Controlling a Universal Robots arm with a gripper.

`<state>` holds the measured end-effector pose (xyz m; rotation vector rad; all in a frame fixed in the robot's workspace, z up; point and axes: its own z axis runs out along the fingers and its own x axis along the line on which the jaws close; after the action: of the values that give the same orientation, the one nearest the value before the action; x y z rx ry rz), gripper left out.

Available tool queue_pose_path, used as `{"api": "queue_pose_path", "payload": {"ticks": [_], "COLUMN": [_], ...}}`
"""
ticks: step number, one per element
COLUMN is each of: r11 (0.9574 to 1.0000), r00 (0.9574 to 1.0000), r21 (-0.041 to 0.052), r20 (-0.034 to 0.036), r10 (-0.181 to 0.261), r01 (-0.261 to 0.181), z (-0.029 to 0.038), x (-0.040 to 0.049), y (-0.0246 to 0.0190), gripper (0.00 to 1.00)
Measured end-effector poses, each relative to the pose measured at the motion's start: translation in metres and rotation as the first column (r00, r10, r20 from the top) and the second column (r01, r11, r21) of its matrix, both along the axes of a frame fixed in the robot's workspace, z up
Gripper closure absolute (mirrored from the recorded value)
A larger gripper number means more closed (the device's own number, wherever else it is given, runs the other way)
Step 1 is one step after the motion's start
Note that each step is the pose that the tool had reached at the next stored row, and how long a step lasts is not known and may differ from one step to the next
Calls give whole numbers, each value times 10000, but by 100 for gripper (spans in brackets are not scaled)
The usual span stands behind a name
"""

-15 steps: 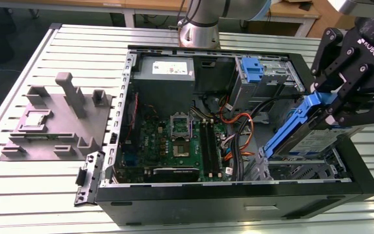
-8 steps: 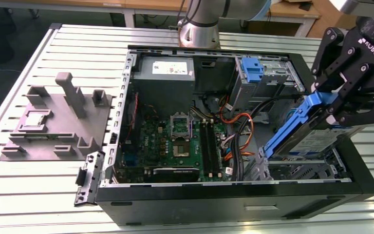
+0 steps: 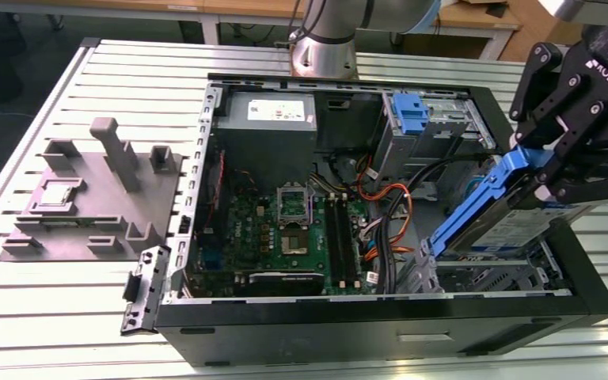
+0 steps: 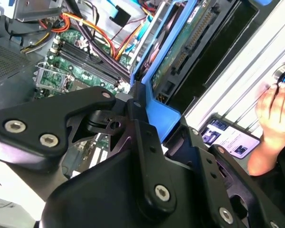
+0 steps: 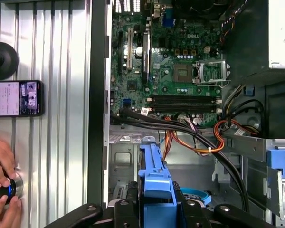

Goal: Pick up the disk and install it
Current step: 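Insert the disk into the insertion slot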

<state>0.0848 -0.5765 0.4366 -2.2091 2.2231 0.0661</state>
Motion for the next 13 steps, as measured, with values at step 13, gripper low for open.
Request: {"api": "queue_pose_path", "payload": {"ticks": [13], "r11": [10000], "r00": [9998], "r21": [-1], "r20": [174], "r10": [57], "r01": [-57], "z": [0], "x": [-1], "y": [0], "gripper": [63]}}
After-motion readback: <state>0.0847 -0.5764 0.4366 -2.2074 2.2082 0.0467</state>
